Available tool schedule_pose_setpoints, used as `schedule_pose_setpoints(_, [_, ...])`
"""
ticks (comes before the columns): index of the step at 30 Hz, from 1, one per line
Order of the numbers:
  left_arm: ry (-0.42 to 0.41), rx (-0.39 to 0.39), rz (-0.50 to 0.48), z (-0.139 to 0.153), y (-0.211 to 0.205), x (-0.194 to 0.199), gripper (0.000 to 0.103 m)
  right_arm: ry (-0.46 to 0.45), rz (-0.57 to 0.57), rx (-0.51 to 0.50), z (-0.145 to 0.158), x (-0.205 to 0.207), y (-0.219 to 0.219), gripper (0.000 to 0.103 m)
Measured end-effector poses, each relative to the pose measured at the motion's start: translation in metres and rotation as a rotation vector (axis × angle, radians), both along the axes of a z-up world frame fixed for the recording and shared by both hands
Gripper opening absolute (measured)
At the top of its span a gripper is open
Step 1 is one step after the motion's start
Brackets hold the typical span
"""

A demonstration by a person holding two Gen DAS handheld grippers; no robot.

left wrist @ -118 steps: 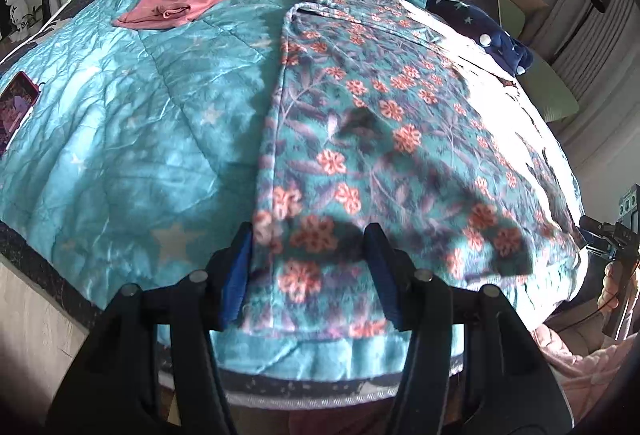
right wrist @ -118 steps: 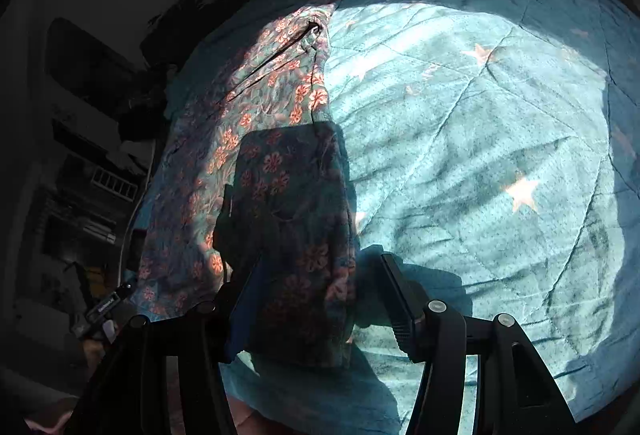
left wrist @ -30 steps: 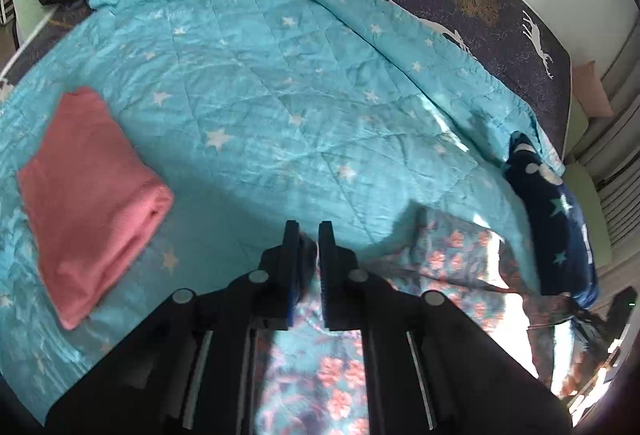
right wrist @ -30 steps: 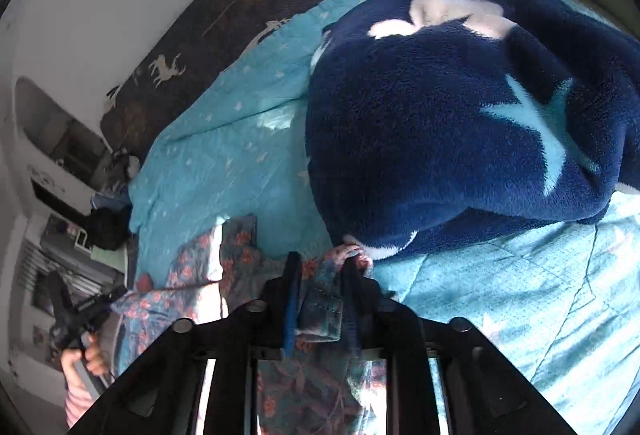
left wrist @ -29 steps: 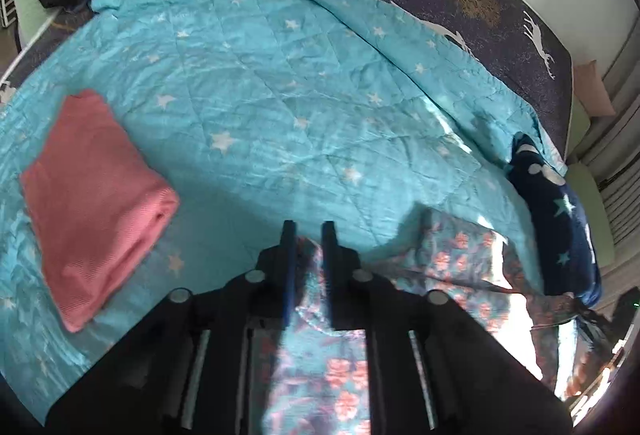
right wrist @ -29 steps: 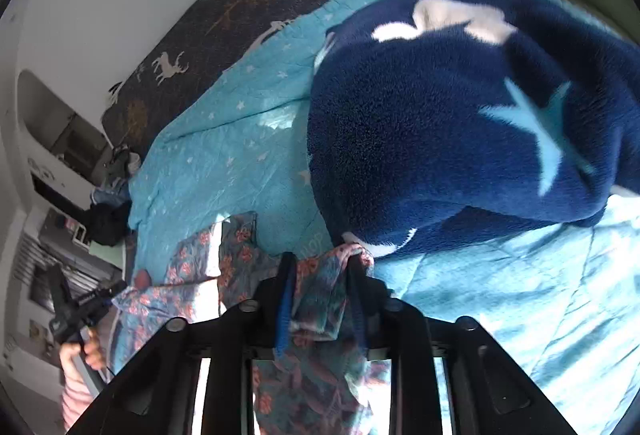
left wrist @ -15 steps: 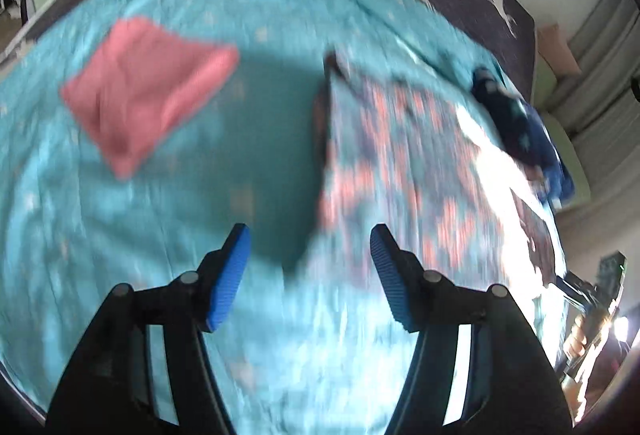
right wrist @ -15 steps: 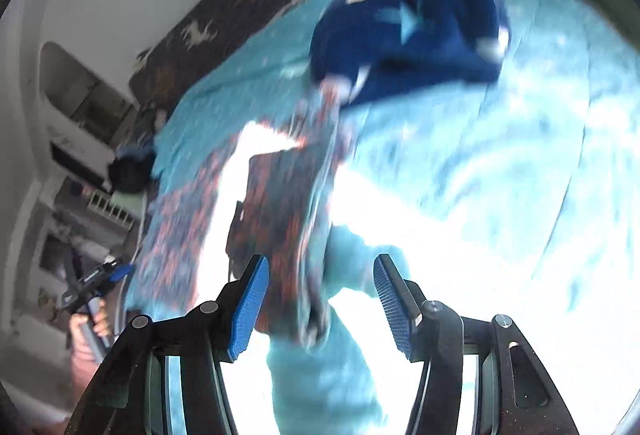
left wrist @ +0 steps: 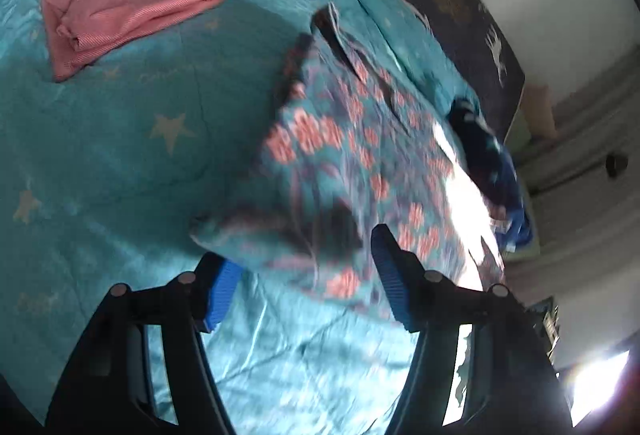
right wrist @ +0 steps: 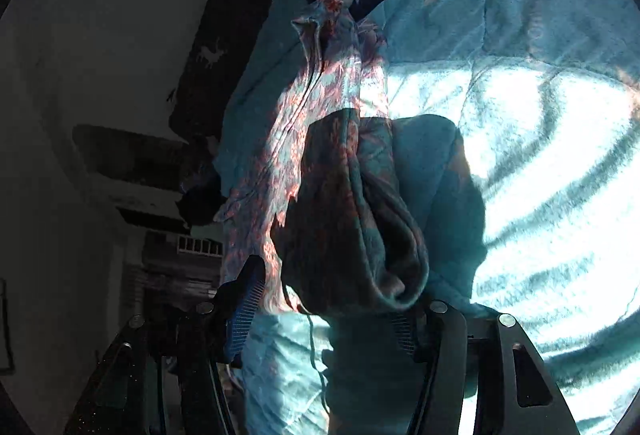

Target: Fold small clothes

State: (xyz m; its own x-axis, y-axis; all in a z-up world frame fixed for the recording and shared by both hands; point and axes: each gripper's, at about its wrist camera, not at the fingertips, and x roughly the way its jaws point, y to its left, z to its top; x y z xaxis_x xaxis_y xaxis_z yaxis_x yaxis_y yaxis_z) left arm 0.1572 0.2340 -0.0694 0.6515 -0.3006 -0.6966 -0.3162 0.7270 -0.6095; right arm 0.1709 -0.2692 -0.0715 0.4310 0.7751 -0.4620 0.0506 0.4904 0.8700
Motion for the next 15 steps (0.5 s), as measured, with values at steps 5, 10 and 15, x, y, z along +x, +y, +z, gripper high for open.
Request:
schedule_pose_setpoints(5, [0.024,0.076,0.059,-0.009,0.000,0.020,0.024,0.032,-0.013,-0.151,0.002,0.026,0.016,0.012])
schedule_pose_setpoints(10, [-0.020,0.087,0.071,0.008,-0.002,0.013,0.016,0.026,-0.032,-0.095,0.004,0.022,0.012,0.008])
schedule_pose_setpoints(15, [-0.121,0.182,0.008,0.060,-0.029,-0.016,0.015,-0.053,0.010,-0.045,0.042,-0.002,-0.006,0.008])
